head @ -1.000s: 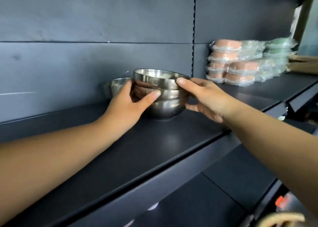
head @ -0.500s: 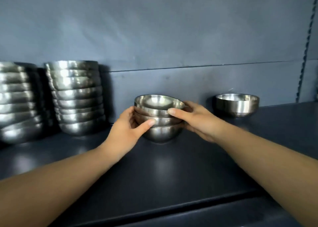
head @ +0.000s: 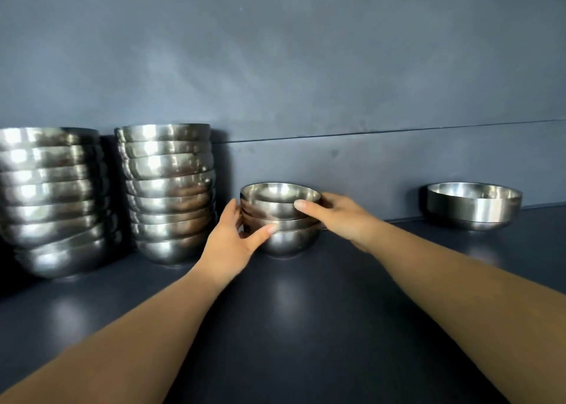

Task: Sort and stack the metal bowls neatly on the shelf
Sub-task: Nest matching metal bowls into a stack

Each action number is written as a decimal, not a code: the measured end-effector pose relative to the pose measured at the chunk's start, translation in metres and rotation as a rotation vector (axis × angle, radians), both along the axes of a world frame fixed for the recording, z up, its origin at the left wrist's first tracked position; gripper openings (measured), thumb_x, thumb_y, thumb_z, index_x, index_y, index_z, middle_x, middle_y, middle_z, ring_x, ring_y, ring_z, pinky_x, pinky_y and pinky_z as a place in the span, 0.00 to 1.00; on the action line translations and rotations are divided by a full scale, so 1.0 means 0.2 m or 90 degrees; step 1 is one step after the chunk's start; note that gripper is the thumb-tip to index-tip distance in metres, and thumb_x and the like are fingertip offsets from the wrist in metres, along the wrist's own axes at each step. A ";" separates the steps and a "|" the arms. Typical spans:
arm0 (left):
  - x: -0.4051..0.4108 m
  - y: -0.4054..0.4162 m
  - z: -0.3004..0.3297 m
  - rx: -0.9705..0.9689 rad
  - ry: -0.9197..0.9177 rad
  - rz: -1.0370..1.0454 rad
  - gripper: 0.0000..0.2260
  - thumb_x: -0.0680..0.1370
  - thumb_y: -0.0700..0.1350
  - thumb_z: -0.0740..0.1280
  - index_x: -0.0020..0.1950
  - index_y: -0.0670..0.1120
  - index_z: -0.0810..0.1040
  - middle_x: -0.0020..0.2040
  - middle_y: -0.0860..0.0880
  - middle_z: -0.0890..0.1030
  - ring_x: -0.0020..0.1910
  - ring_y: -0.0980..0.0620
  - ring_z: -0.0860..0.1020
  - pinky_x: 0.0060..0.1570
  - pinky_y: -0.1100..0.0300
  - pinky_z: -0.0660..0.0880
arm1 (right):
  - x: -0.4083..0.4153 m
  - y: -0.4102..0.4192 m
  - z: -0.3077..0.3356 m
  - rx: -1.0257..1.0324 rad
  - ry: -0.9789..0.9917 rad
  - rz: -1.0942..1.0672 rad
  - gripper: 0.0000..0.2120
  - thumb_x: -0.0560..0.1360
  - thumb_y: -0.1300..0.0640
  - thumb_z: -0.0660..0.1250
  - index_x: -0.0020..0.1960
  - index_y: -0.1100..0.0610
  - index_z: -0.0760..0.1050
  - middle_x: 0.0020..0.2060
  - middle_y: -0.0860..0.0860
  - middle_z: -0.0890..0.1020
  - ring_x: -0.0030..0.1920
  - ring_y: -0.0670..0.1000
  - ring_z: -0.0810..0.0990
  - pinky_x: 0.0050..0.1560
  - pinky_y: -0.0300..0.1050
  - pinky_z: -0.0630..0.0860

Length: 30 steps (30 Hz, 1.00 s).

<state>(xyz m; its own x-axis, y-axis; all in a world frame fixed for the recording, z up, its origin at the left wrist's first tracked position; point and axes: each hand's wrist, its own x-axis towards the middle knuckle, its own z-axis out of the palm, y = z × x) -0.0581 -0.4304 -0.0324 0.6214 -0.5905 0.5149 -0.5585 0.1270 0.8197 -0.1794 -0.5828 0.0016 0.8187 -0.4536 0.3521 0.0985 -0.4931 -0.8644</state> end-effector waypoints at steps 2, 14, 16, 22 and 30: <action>0.00 -0.01 0.00 0.003 0.023 0.022 0.43 0.70 0.44 0.73 0.76 0.44 0.49 0.63 0.60 0.66 0.64 0.62 0.65 0.64 0.65 0.61 | 0.02 0.00 -0.01 0.000 -0.039 -0.031 0.11 0.67 0.43 0.70 0.46 0.46 0.76 0.48 0.44 0.82 0.53 0.47 0.79 0.59 0.45 0.74; -0.03 -0.01 0.00 0.082 -0.067 0.030 0.42 0.60 0.57 0.72 0.71 0.47 0.62 0.65 0.53 0.74 0.64 0.56 0.73 0.66 0.59 0.67 | 0.06 0.02 -0.07 -0.058 -0.086 -0.121 0.15 0.68 0.39 0.67 0.46 0.49 0.76 0.44 0.43 0.80 0.49 0.44 0.77 0.45 0.33 0.69; -0.02 -0.01 0.01 0.092 -0.073 0.033 0.40 0.63 0.54 0.74 0.71 0.45 0.62 0.64 0.49 0.76 0.63 0.53 0.74 0.67 0.53 0.68 | 0.06 0.01 -0.07 -0.067 -0.079 -0.120 0.22 0.69 0.38 0.64 0.54 0.52 0.76 0.53 0.49 0.78 0.55 0.47 0.76 0.56 0.39 0.70; -0.02 0.00 0.00 0.106 -0.085 0.049 0.35 0.57 0.61 0.70 0.61 0.51 0.70 0.55 0.54 0.80 0.56 0.58 0.77 0.62 0.57 0.71 | 0.07 0.00 -0.11 -0.049 -0.070 -0.068 0.26 0.68 0.38 0.64 0.61 0.50 0.72 0.60 0.49 0.75 0.60 0.48 0.73 0.64 0.45 0.68; 0.01 0.00 0.00 0.167 -0.061 0.090 0.28 0.68 0.52 0.73 0.64 0.48 0.69 0.57 0.53 0.79 0.56 0.57 0.77 0.61 0.59 0.70 | 0.05 0.01 -0.12 -0.065 -0.013 -0.066 0.27 0.71 0.39 0.64 0.65 0.51 0.69 0.64 0.49 0.74 0.65 0.50 0.71 0.65 0.42 0.65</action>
